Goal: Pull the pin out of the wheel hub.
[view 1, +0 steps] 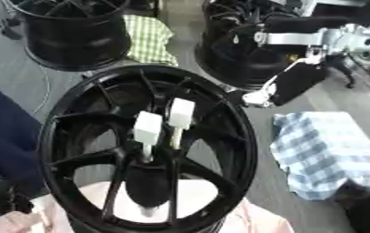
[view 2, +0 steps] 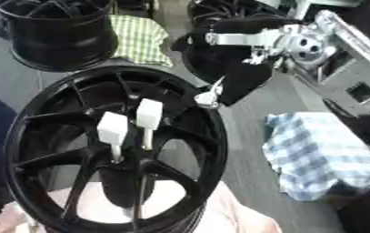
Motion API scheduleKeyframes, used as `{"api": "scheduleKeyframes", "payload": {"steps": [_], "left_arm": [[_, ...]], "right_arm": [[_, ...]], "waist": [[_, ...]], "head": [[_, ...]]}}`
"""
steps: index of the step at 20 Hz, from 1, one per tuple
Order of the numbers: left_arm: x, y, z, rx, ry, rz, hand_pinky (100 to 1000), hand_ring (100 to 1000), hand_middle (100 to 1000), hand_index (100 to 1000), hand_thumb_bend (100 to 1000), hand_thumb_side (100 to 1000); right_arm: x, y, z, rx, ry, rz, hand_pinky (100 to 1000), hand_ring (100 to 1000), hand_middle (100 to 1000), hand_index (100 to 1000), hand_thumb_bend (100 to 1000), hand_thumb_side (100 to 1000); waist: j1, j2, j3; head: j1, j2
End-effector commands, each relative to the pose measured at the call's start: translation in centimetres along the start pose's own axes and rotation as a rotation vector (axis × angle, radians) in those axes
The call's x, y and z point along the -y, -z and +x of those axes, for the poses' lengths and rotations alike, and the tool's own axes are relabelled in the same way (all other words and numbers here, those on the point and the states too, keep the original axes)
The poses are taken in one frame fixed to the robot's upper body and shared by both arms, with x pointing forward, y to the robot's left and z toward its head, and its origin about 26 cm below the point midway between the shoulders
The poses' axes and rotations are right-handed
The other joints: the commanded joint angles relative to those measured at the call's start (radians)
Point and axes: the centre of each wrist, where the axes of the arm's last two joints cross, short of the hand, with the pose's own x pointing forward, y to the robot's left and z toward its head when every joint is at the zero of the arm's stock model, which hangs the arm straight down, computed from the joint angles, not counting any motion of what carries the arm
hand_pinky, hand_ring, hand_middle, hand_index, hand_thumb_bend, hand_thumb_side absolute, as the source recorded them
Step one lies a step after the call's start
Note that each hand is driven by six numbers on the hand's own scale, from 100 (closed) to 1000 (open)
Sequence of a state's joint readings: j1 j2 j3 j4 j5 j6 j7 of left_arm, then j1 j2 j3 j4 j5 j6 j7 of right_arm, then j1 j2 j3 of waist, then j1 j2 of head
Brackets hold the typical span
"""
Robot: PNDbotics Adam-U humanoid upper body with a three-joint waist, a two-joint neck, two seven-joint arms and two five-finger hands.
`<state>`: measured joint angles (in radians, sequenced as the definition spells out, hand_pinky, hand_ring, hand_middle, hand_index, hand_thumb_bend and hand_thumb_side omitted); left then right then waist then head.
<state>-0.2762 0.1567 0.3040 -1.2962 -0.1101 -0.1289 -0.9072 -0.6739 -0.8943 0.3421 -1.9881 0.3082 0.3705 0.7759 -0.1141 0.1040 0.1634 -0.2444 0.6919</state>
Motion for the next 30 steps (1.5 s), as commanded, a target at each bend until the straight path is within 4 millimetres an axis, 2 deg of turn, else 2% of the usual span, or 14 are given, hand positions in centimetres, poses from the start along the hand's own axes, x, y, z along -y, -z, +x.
{"api": "scheduleKeyframes", "payload": {"steps": [1, 6, 17, 30], "left_arm": [[-0.4, 0.7, 1.4, 0.028, 0.033, -0.008, 657, 629, 643, 870, 100, 957], [-0.3, 1.1, 1.7, 0.037, 0.038, -0.016, 657, 629, 643, 870, 100, 953], [0.1, 2.0, 2.3, 0.053, 0.030, -0.032, 656, 630, 643, 871, 100, 953], [0.5, 2.8, 3.1, 0.070, 0.027, -0.047, 654, 624, 627, 871, 100, 951]], "right_arm": [[0.5, 0.0, 0.8, -0.025, -0.018, 0.021, 913, 967, 972, 1000, 284, 345], [0.4, 0.7, 1.4, -0.030, -0.014, 0.057, 926, 974, 975, 1000, 263, 272], [-0.4, 3.1, 1.8, -0.004, -0.024, 0.121, 928, 969, 959, 997, 254, 263], [-1.7, 5.5, 0.4, -0.023, 0.030, 0.182, 916, 959, 940, 983, 239, 263]], "waist": [[0.004, -0.006, 0.003], [0.004, -0.002, 0.014], [0.004, 0.001, 0.037], [-0.001, 0.008, 0.058]], "head": [[-0.013, -0.014], [-0.025, -0.018], [-0.051, -0.024], [-0.068, -0.032]]}}
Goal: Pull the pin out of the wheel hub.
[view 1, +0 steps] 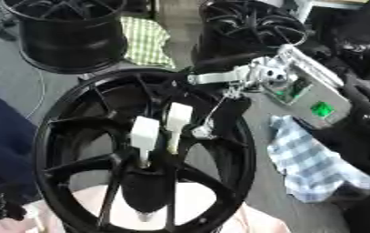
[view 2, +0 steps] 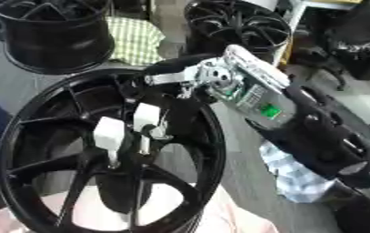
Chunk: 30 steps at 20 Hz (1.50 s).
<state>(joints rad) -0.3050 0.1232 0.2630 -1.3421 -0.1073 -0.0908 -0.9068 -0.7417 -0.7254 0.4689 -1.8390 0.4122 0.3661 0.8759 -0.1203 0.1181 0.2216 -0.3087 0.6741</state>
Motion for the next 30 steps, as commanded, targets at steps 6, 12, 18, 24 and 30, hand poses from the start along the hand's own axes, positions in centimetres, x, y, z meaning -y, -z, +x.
{"api": "scheduleKeyframes", "payload": {"steps": [6, 12, 18, 24, 30], "left_arm": [[-0.3, 0.5, 1.2, 0.025, 0.022, -0.004, 653, 623, 624, 871, 100, 949], [-0.2, 0.6, 1.2, 0.025, 0.019, -0.005, 652, 621, 621, 872, 100, 948], [-0.2, 0.6, 1.3, 0.026, 0.018, -0.006, 651, 620, 620, 873, 100, 948], [-0.2, 0.7, 1.3, 0.027, 0.019, -0.007, 650, 620, 619, 873, 100, 946], [-0.2, 0.6, 1.4, 0.029, 0.022, -0.005, 649, 620, 619, 873, 100, 943]], "right_arm": [[0.4, 0.4, -1.1, -0.062, 0.038, 0.029, 901, 946, 935, 983, 237, 303], [0.2, 1.1, -1.9, -0.085, 0.065, 0.043, 892, 937, 927, 983, 229, 347], [-0.1, 1.8, -2.8, -0.119, 0.092, 0.056, 885, 927, 916, 980, 225, 390], [-0.5, 2.5, -3.4, -0.142, 0.108, 0.070, 859, 889, 890, 969, 229, 410], [-0.6, 2.8, -3.7, -0.170, 0.122, 0.074, 825, 830, 821, 942, 241, 435]], "waist": [[0.006, -0.007, 0.003], [0.006, -0.008, 0.005], [0.006, -0.008, 0.006], [0.006, -0.008, 0.007], [0.006, -0.008, 0.006]], "head": [[-0.008, -0.017], [-0.009, -0.018], [-0.011, -0.019], [-0.009, -0.019], [-0.008, -0.019]]}}
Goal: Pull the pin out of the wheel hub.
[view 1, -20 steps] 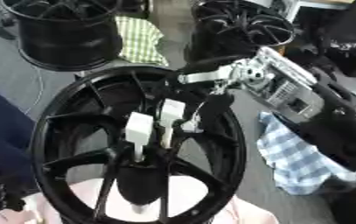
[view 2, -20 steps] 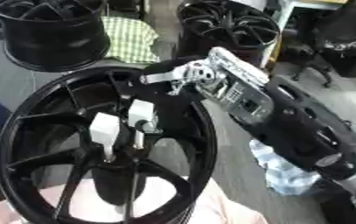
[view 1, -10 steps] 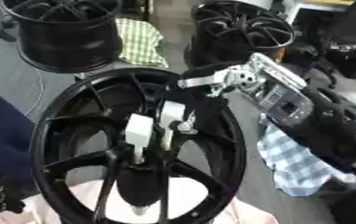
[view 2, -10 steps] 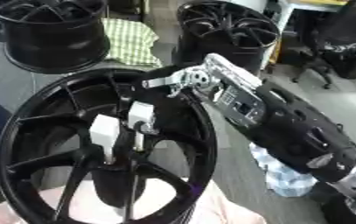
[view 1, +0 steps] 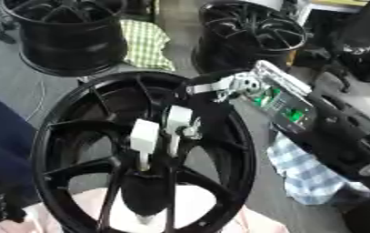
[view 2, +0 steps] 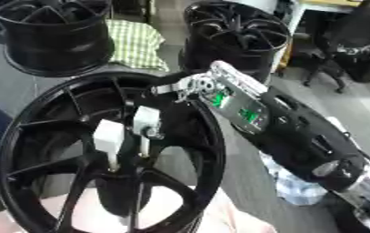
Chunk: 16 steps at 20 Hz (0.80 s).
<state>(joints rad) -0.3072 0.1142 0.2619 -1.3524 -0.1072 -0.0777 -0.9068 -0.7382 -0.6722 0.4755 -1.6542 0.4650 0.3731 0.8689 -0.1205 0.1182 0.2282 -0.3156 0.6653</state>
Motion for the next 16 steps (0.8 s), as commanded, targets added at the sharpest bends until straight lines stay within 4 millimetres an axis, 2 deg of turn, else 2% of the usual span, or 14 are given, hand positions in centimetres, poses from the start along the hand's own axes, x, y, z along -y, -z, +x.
{"api": "scheduleKeyframes", "payload": {"steps": [1, 3, 8, 10, 13, 16], "left_arm": [[-0.35, 0.33, 1.07, 0.023, 0.030, -0.003, 649, 620, 619, 873, 100, 942], [-0.36, 0.32, 1.07, 0.024, 0.031, -0.003, 649, 620, 619, 873, 100, 942], [-0.38, 0.29, 1.07, 0.024, 0.031, -0.002, 649, 621, 619, 873, 100, 941], [-0.38, 0.28, 1.07, 0.024, 0.031, -0.002, 648, 621, 619, 873, 100, 941], [-0.37, 0.26, 1.04, 0.023, 0.031, -0.001, 648, 621, 619, 873, 100, 939], [-0.35, 0.20, 0.99, 0.022, 0.030, 0.000, 647, 622, 619, 873, 100, 939]], "right_arm": [[0.55, -0.32, -0.17, -0.054, 0.022, 0.018, 821, 824, 813, 937, 242, 436], [0.46, -0.17, -0.21, -0.058, 0.022, 0.021, 814, 813, 797, 923, 244, 438], [0.30, 0.13, -0.24, -0.068, 0.016, 0.025, 754, 732, 658, 836, 247, 455], [0.34, 0.10, -0.16, -0.066, 0.014, 0.022, 697, 651, 580, 764, 230, 437], [0.55, -0.20, 0.15, -0.057, 0.007, 0.010, 651, 590, 484, 653, 186, 423], [0.91, -0.81, 0.66, -0.047, -0.003, -0.023, 617, 553, 422, 581, 133, 377]], "waist": [[0.007, -0.008, -0.001], [0.007, -0.008, -0.002], [0.007, -0.008, -0.003], [0.007, -0.008, -0.004], [0.007, -0.009, -0.005], [0.008, -0.011, -0.007]], "head": [[-0.001, -0.010], [-0.001, -0.010], [-0.001, -0.010], [-0.001, -0.010], [-0.001, -0.010], [0.001, -0.009]]}}
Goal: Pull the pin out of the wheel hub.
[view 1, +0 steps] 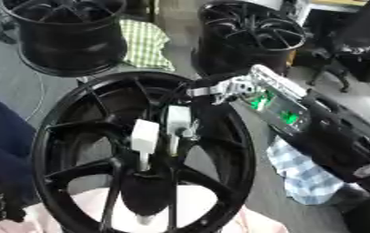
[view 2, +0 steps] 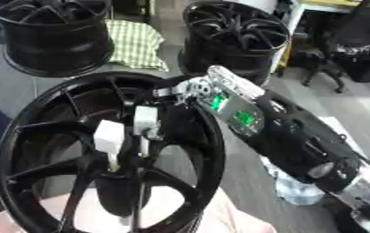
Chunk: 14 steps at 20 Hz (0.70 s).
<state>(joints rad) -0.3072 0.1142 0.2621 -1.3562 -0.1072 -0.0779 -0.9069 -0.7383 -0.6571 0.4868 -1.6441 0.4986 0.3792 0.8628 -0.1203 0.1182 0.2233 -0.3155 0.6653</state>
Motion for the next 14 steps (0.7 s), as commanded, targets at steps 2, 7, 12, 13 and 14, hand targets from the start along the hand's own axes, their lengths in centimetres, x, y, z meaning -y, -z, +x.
{"api": "scheduleKeyframes", "payload": {"steps": [2, 7, 12, 13, 14], "left_arm": [[-0.3, 0.2, 0.8, 0.019, 0.025, 0.000, 647, 622, 619, 874, 100, 940], [-0.3, 0.0, 0.6, 0.011, 0.021, 0.002, 647, 622, 619, 875, 100, 943], [-0.2, -0.5, 0.1, -0.006, 0.016, 0.009, 646, 623, 621, 876, 100, 944], [-0.3, -0.7, 0.0, -0.010, 0.015, 0.011, 646, 623, 621, 876, 100, 944], [-0.3, -0.8, -0.2, -0.015, 0.013, 0.014, 646, 623, 621, 876, 100, 944]], "right_arm": [[1.5, -1.8, 0.7, -0.020, 0.003, -0.048, 601, 534, 390, 547, 115, 366], [1.9, -2.9, 1.0, -0.010, 0.005, -0.106, 587, 524, 366, 522, 101, 356], [3.0, -5.4, 0.6, -0.020, 0.006, -0.165, 587, 524, 361, 519, 103, 351], [3.3, -6.3, 0.4, -0.025, 0.006, -0.186, 588, 524, 361, 519, 105, 348], [3.6, -7.2, 0.2, -0.032, 0.007, -0.209, 586, 523, 359, 518, 106, 348]], "waist": [[0.008, -0.013, -0.003], [0.010, -0.017, -0.010], [0.010, -0.029, -0.026], [0.010, -0.033, -0.032], [0.010, -0.036, -0.038]], "head": [[0.001, -0.009], [0.004, -0.005], [0.017, 0.005], [0.022, 0.008], [0.027, 0.010]]}}
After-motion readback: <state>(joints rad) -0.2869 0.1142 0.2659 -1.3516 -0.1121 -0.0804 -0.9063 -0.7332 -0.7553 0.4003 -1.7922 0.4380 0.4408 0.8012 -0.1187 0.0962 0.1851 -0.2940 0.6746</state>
